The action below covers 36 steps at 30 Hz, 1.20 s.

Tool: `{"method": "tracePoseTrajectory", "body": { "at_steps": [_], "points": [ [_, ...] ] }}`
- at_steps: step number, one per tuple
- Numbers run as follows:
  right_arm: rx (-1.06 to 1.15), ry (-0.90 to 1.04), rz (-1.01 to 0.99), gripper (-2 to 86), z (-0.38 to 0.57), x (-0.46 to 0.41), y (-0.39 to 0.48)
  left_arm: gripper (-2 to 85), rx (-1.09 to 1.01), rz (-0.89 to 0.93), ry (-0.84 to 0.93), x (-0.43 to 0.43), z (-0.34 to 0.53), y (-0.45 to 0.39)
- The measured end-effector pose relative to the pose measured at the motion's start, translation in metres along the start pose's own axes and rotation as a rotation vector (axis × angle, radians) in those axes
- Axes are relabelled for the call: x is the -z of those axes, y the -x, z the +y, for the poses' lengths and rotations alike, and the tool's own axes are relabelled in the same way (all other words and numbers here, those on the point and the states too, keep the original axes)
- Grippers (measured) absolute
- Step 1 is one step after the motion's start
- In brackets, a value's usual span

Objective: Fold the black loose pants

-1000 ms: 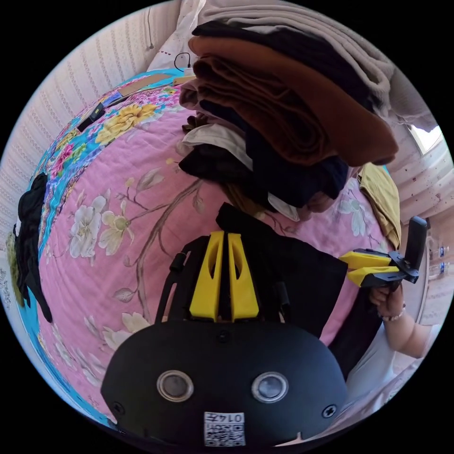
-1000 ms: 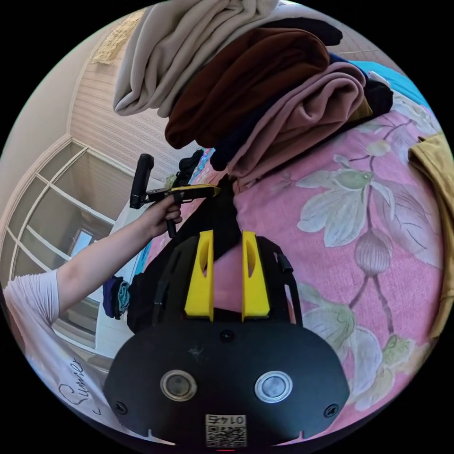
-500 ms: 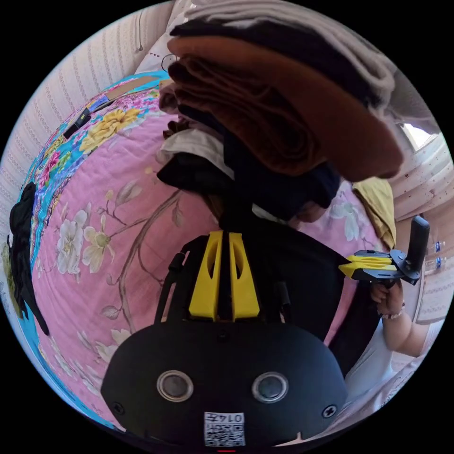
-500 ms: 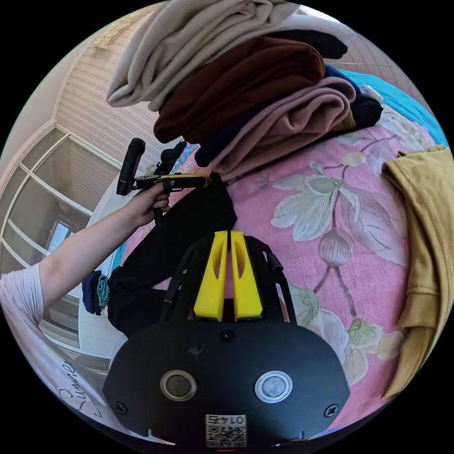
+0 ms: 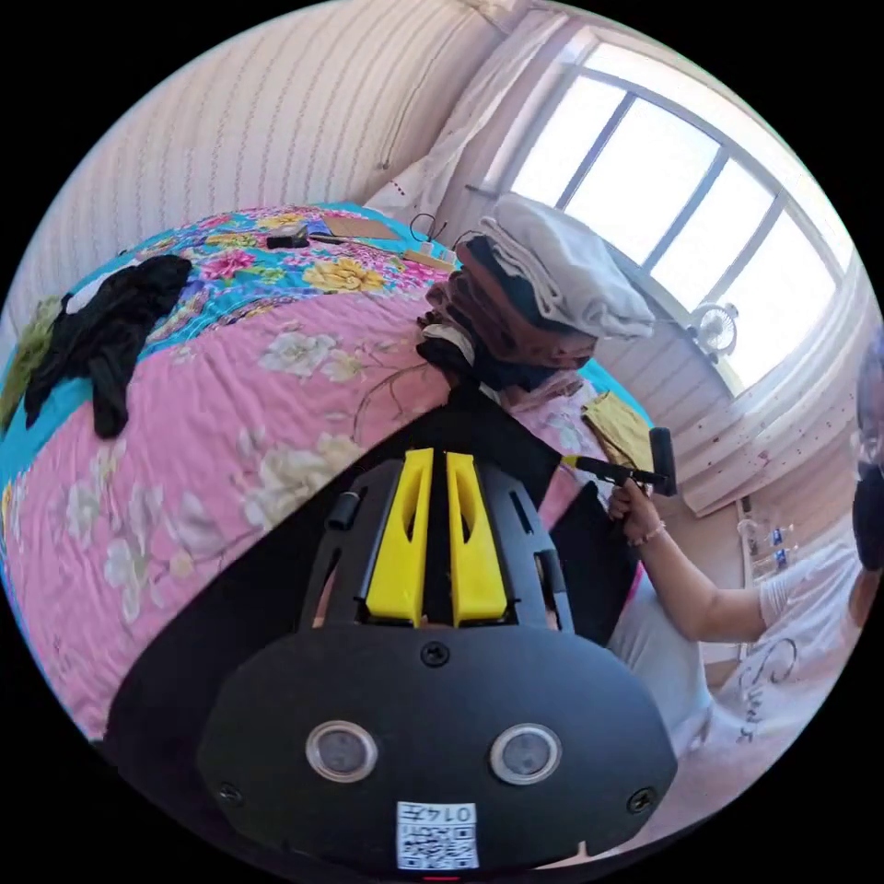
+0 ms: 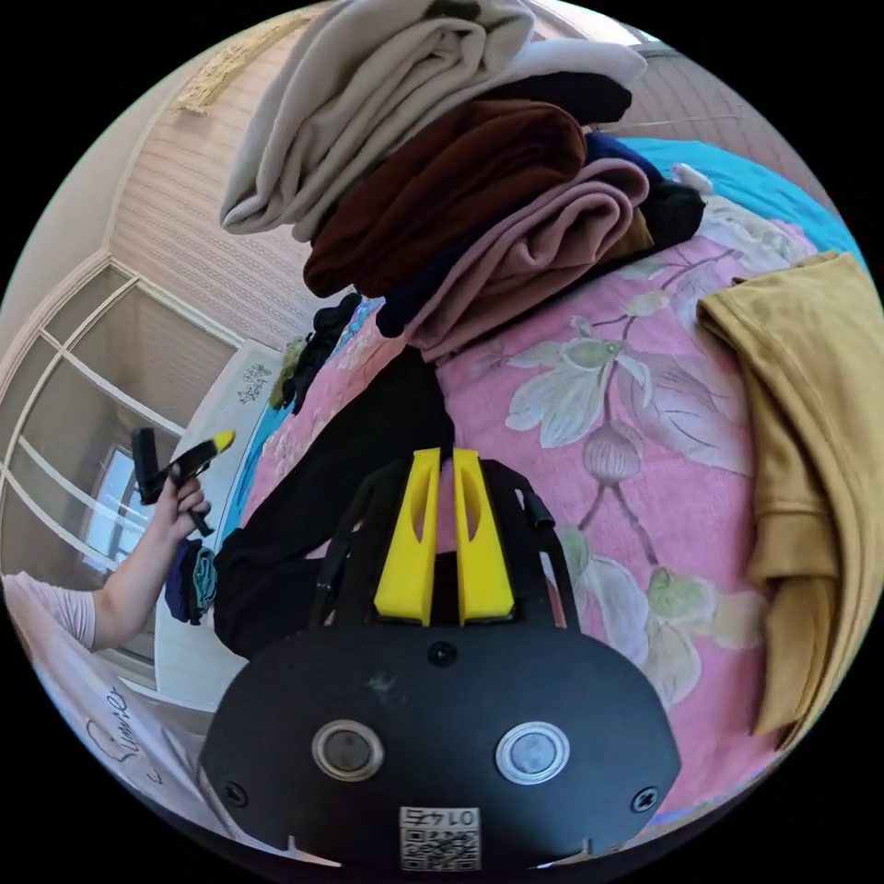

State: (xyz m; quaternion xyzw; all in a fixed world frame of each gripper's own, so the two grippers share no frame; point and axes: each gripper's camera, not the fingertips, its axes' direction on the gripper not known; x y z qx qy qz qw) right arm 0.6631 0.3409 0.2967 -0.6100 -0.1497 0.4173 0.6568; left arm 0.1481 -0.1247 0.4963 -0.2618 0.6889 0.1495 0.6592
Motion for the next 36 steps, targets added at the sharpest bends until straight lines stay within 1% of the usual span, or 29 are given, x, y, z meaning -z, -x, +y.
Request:
{"method": "tracePoseTrajectory", "body": {
  "at_steps": [2, 3, 5, 6, 7, 8, 9, 11, 13, 15, 16, 17, 18, 20, 24, 26, 29, 32, 36],
  "points": [
    [0.084, -0.129, 0.083, 0.5, 0.017, 0.033, 0.034, 3.9, 0.077, -0.086, -0.025, 0.079, 0.089, -0.003],
    [0.135, -0.146, 0.102, 0.4, 0.023, 0.04, 0.047, 3.9, 0.095, -0.119, -0.029, 0.097, 0.111, -0.005],
    [0.313, -0.173, 0.248, -0.1, 0.057, 0.06, 0.101, 3.9, 0.198, -0.255, -0.053, 0.162, 0.196, -0.015],
    [0.356, -0.173, 0.281, 0.0, 0.068, 0.062, 0.112, 3.9, 0.22, -0.289, -0.067, 0.177, 0.216, -0.018],
    [0.422, -0.15, 0.313, 0.2, 0.092, 0.063, 0.13, 4.3, 0.264, -0.367, -0.098, 0.206, 0.253, -0.022],
    [0.436, -0.131, 0.32, 1.2, 0.114, 0.063, 0.141, 4.8, 0.323, -0.452, -0.145, 0.234, 0.287, -0.025],
    [0.427, -0.118, 0.317, 1.7, 0.125, 0.063, 0.144, 4.9, 0.354, -0.489, -0.17, 0.247, 0.302, -0.026],
    [0.337, -0.055, 0.273, 9.1, 0.157, 0.066, 0.151, 5.2, 0.458, -0.59, -0.237, 0.291, 0.356, -0.025],
    [0.237, 0.012, 0.257, 12.4, 0.17, 0.069, 0.147, 5.3, 0.576, -0.585, -0.289, 0.319, 0.394, -0.014],
    [0.13, 0.058, 0.247, 13.2, 0.176, 0.075, 0.137, 5.3, 0.684, -0.571, -0.32, 0.343, 0.43, 0.0],
    [0.064, 0.062, 0.233, 13.2, 0.176, 0.083, 0.129, 5.2, 0.781, -0.582, -0.329, 0.357, 0.454, 0.01],
    [-0.009, 0.049, 0.212, 13.0, 0.176, 0.093, 0.119, 5.1, 0.874, -0.566, -0.341, 0.371, 0.479, 0.02],
    [-0.043, 0.04, 0.199, 12.9, 0.175, 0.098, 0.114, 5.1, 0.917, -0.547, -0.351, 0.378, 0.49, 0.026],
    [-0.16, 0.008, 0.164, 12.3, 0.17, 0.116, 0.097, 5.2, 1.051, -0.496, -0.439, 0.406, 0.533, 0.041],
    [-0.275, -0.02, 0.17, 11.9, 0.163, 0.132, 0.077, 6.7, 1.189, -0.499, -0.498, 0.441, 0.58, 0.06],
    [-0.353, -0.003, 0.209, 12.0, 0.159, 0.132, 0.062, 8.9, 1.275, -0.436, -0.556, 0.46, 0.605, 0.075],
    [-0.45, 0.011, 0.26, 13.0, 0.156, 0.128, 0.046, 10.7, 1.34, -0.378, -0.632, 0.48, 0.628, 0.09],
    [-0.506, 0.049, 0.306, 13.1, 0.154, 0.116, 0.03, 11.4, 1.369, -0.359, -0.619, 0.495, 0.638, 0.103],
    [-0.56, 0.054, 0.254, 12.4, 0.153, 0.104, 0.017, 11.6, 1.331, -0.328, -0.608, 0.516, 0.631, 0.112]
  ]
}}
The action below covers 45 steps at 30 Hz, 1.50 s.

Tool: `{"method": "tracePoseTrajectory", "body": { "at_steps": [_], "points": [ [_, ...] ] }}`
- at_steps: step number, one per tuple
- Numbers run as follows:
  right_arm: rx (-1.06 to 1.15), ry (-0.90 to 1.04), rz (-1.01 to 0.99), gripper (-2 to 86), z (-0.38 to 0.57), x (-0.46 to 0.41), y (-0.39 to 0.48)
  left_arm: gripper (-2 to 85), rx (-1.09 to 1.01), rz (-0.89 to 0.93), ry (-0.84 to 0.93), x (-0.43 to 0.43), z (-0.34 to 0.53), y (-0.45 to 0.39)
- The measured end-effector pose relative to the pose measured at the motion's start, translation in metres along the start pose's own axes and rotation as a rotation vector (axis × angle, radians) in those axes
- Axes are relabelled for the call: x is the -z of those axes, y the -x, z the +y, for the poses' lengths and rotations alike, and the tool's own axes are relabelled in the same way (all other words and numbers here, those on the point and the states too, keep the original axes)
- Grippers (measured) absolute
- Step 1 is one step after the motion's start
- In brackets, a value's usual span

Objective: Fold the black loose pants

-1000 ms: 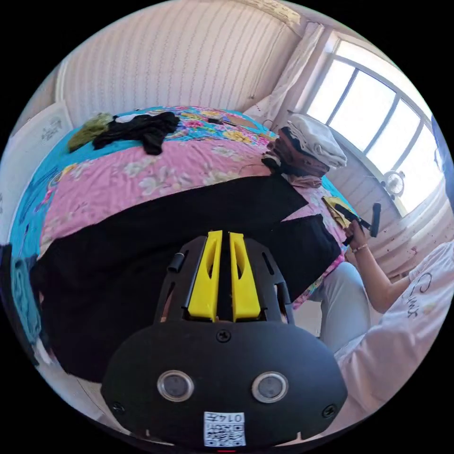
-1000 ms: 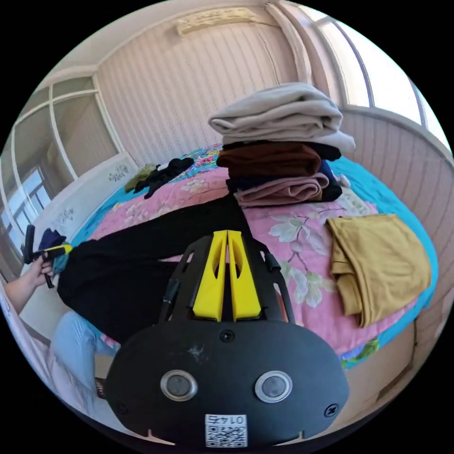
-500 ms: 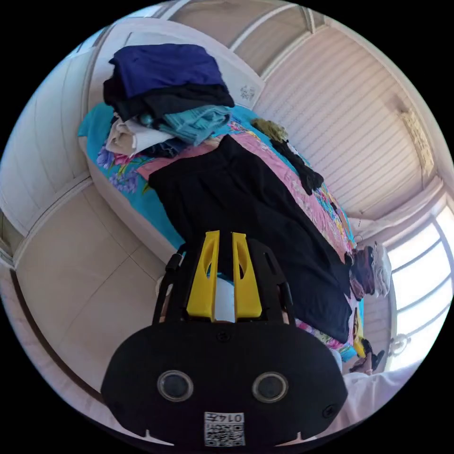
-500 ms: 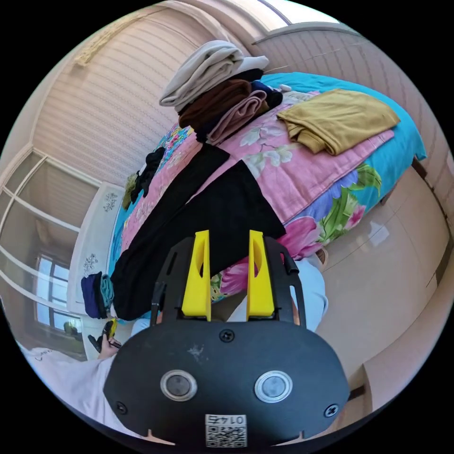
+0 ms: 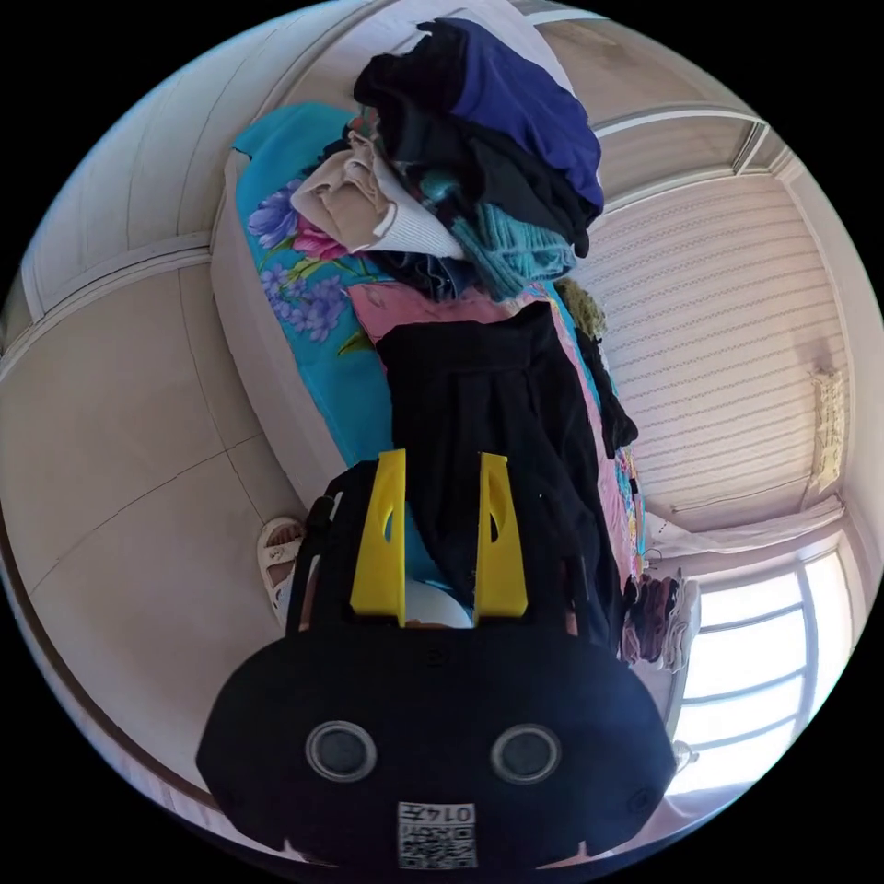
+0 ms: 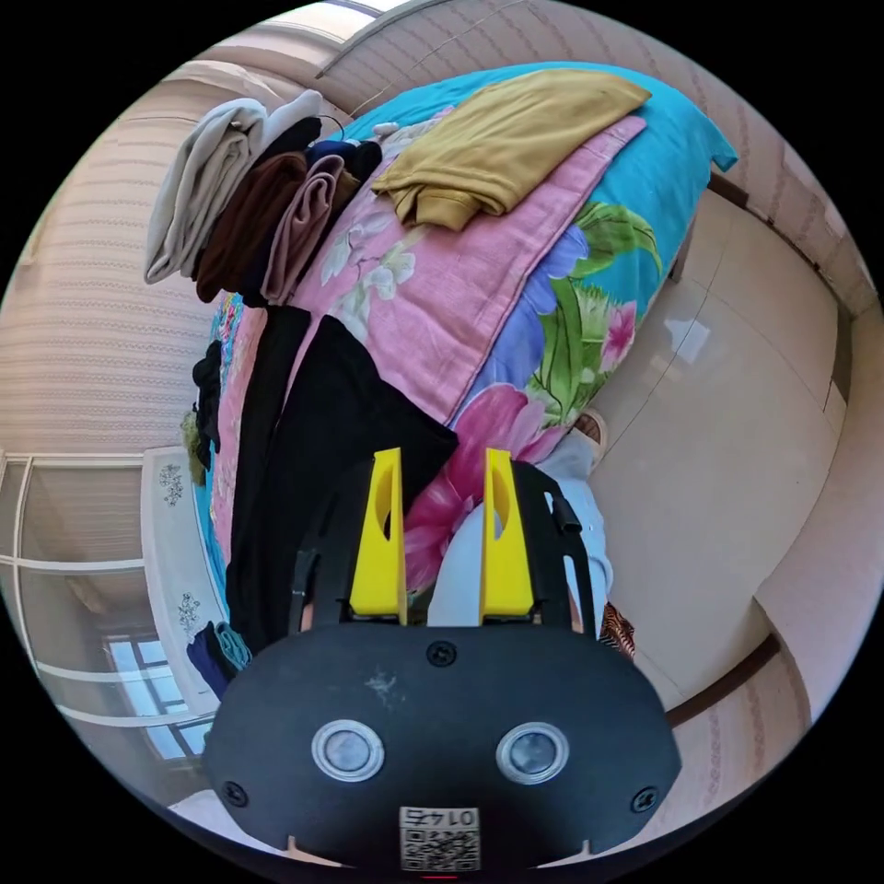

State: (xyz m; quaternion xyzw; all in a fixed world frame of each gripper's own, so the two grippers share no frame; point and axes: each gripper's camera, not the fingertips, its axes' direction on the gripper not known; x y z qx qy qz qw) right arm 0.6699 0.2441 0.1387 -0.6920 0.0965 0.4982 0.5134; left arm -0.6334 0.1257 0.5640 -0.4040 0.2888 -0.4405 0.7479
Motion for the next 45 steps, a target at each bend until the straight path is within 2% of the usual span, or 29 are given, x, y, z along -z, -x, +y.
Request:
{"method": "tracePoseTrajectory", "body": {
  "at_steps": [10, 17, 21, 28, 33, 39, 45],
  "points": [
    [-0.071, -0.001, -0.201, 3.7, -0.007, -0.007, -0.018, 11.1, -0.066, -0.016, 0.093, 0.02, -0.036, -0.018],
    [-0.016, 0.016, -0.304, 1.1, -0.005, 0.012, -0.026, 0.3, -0.002, -0.018, 0.12, 0.041, -0.042, -0.011],
    [0.026, 0.008, -0.307, 0.8, -0.006, 0.023, -0.02, -0.8, -0.005, 0.032, 0.096, 0.061, -0.041, -0.005],
    [0.282, -0.009, -0.262, 0.6, -0.016, 0.065, 0.032, -1.0, -0.154, 0.147, 0.067, 0.129, -0.049, -0.022],
    [0.347, 0.021, -0.291, 0.6, -0.053, 0.078, 0.075, -1.0, -0.299, 0.202, 0.05, 0.16, -0.073, -0.064],
    [0.449, 0.095, -0.161, 0.8, -0.107, 0.033, 0.175, -0.9, -0.375, 0.199, 0.002, 0.14, -0.121, -0.134],
    [0.334, 0.078, -0.194, 2.6, -0.162, -0.03, 0.232, 0.3, -0.315, 0.171, 0.031, 0.075, -0.176, -0.188]
  ]
}}
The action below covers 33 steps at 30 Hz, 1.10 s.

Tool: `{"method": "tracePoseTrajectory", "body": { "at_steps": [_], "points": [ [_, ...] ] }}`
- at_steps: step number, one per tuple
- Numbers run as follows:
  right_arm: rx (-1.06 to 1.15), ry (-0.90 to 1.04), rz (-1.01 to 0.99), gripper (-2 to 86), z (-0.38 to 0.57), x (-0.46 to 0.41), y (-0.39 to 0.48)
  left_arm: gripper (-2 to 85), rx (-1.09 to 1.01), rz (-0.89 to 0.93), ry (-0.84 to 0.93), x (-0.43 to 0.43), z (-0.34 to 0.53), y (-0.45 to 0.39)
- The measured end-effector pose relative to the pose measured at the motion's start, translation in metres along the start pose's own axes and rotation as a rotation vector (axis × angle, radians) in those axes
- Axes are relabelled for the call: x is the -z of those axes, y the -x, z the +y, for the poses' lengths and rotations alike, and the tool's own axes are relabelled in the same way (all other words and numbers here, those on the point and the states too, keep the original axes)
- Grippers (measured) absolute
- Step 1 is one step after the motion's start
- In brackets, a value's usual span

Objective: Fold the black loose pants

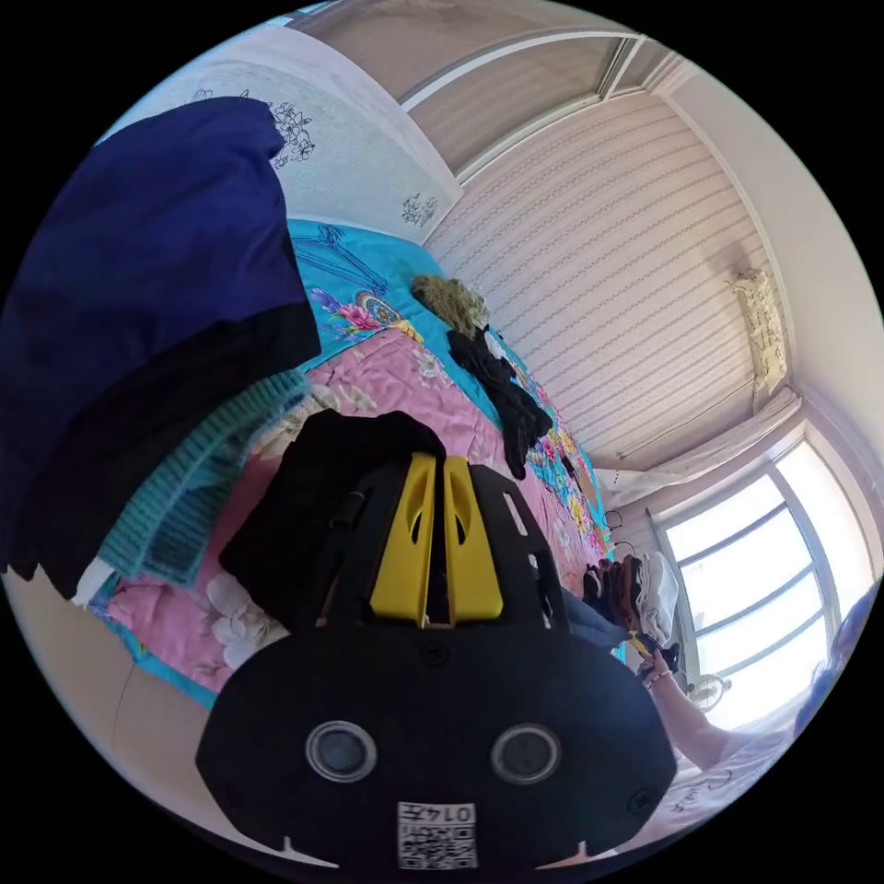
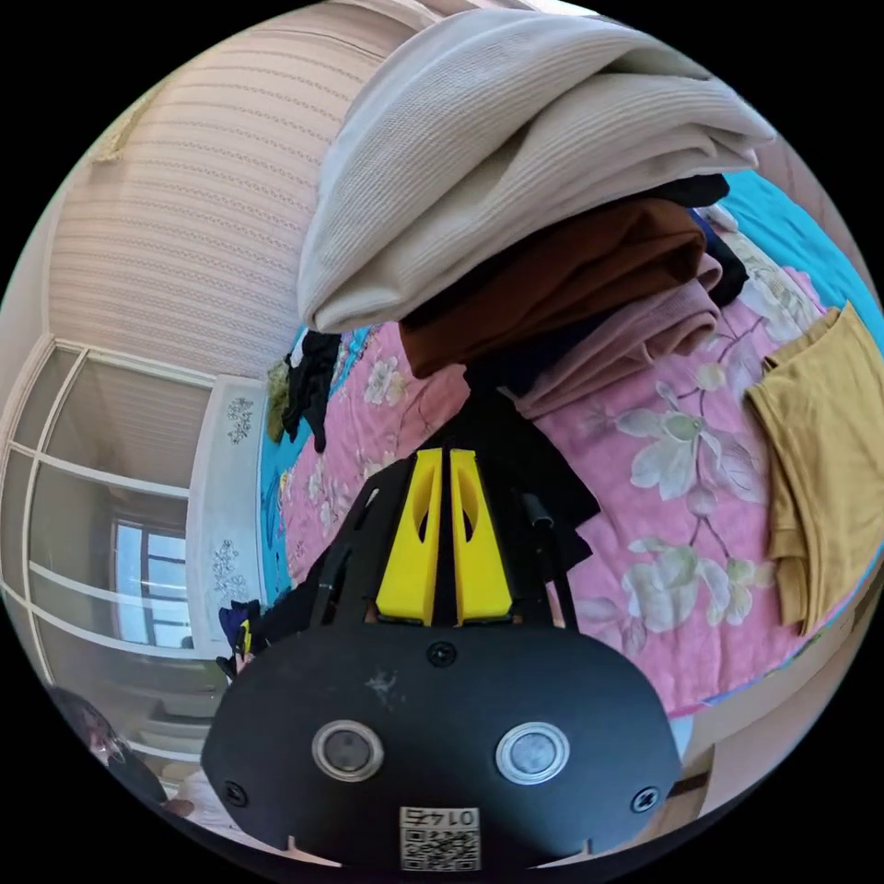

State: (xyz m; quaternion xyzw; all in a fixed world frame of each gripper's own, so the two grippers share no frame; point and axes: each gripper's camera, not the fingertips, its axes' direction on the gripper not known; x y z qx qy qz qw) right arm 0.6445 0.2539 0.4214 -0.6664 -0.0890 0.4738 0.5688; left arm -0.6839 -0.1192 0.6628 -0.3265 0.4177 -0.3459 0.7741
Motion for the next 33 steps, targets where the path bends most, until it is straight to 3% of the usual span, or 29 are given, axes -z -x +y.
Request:
{"method": "tracePoseTrajectory", "body": {
  "at_steps": [5, 10, 13, 16, 19, 25, 28, 29, 33],
  "points": [
    [-0.044, -0.091, 0.026, 8.7, -0.002, -0.023, -0.011, 7.9, -0.085, -0.205, 0.05, -0.034, -0.012, -0.027],
    [-0.04, -0.147, -0.093, 8.8, 0.042, -0.003, -0.06, 8.2, -0.206, -0.177, 0.008, -0.009, 0.032, -0.035],
    [-0.084, -0.167, -0.113, 8.5, 0.088, 0.002, -0.097, 8.2, -0.13, -0.192, 0.014, -0.003, 0.075, -0.005],
    [-0.188, -0.126, -0.153, 8.8, 0.121, -0.015, -0.132, 9.7, 0.074, -0.185, 0.093, -0.018, 0.111, 0.04],
    [-0.259, -0.161, -0.204, 9.4, 0.131, -0.03, -0.143, 11.6, 0.255, -0.065, 0.045, -0.033, 0.134, 0.066],
    [-0.377, -0.261, -0.251, 8.1, 0.111, -0.05, -0.141, 14.8, 0.373, 0.034, -0.039, -0.079, 0.127, 0.065],
    [-0.366, -0.242, -0.239, 4.1, 0.097, -0.053, -0.132, 11.3, 0.332, -0.044, 0.008, -0.11, 0.115, 0.054],
    [-0.341, -0.226, -0.236, 2.9, 0.091, -0.05, -0.127, 5.8, 0.317, -0.057, 0.03, -0.123, 0.112, 0.051],
    [-0.286, -0.214, -0.296, 1.4, 0.08, -0.026, -0.121, -0.2, 0.297, -0.014, 0.038, -0.14, 0.103, 0.039]
  ]
}}
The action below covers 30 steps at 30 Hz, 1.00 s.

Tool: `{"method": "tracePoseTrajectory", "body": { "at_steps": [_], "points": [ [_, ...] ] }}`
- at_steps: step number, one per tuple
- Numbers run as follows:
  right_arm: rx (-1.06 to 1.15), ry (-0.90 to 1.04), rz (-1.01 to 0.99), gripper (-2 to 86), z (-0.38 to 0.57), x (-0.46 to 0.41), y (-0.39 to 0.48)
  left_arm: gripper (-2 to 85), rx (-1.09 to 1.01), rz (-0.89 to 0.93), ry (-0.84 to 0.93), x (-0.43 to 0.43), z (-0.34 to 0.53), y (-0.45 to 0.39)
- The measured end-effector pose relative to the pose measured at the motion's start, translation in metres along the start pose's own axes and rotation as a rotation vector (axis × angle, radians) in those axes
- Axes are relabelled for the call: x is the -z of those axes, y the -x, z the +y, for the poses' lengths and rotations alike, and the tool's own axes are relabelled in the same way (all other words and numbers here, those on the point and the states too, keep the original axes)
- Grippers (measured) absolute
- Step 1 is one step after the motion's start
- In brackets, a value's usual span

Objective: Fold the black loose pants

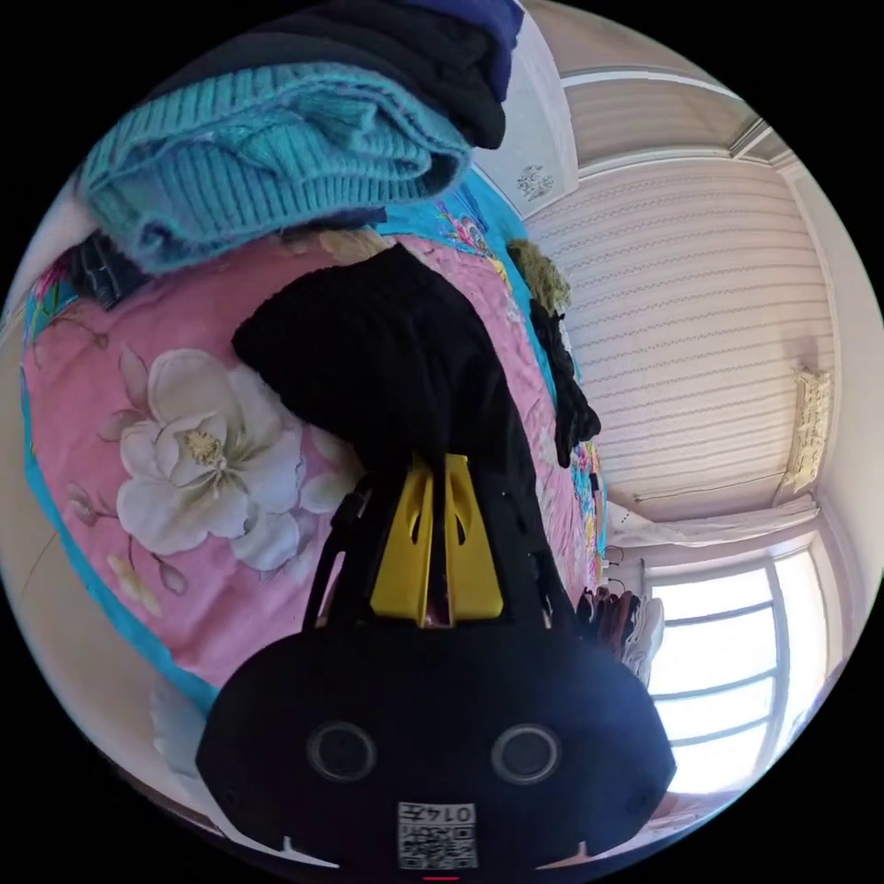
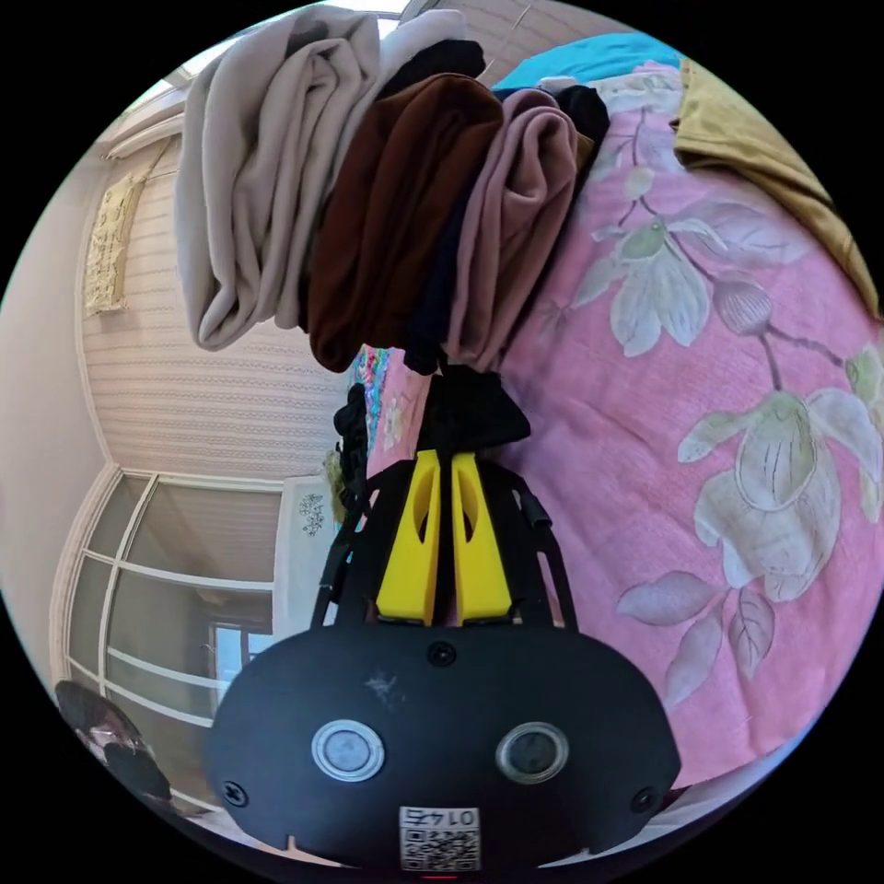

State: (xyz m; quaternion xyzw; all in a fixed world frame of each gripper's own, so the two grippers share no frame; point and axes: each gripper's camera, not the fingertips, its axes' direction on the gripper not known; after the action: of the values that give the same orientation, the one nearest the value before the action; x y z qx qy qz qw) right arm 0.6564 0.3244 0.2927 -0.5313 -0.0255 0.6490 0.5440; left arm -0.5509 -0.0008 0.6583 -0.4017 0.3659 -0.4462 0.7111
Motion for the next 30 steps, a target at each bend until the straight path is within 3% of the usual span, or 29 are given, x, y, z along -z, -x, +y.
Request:
{"method": "tracePoseTrajectory", "body": {
  "at_steps": [7, 19, 24, 30],
  "points": [
    [0.101, 0.13, -0.08, 0.6, 0.008, 0.072, -0.003, -0.9, -0.113, 0.072, 0.1, 0.021, 0.011, -0.007],
    [-0.097, 0.173, 0.082, 0.9, 0.115, 0.192, -0.105, -0.5, -0.12, -0.164, 0.257, -0.01, 0.133, 0.057],
    [-0.085, 0.081, 0.152, 1.3, 0.119, 0.211, -0.105, 2.8, -0.343, -0.387, 0.293, -0.041, 0.166, 0.026],
    [0.032, -0.046, 0.315, 2.0, 0.137, 0.251, -0.092, 2.9, -0.749, -0.643, 0.378, -0.073, 0.226, -0.048]
  ]
}}
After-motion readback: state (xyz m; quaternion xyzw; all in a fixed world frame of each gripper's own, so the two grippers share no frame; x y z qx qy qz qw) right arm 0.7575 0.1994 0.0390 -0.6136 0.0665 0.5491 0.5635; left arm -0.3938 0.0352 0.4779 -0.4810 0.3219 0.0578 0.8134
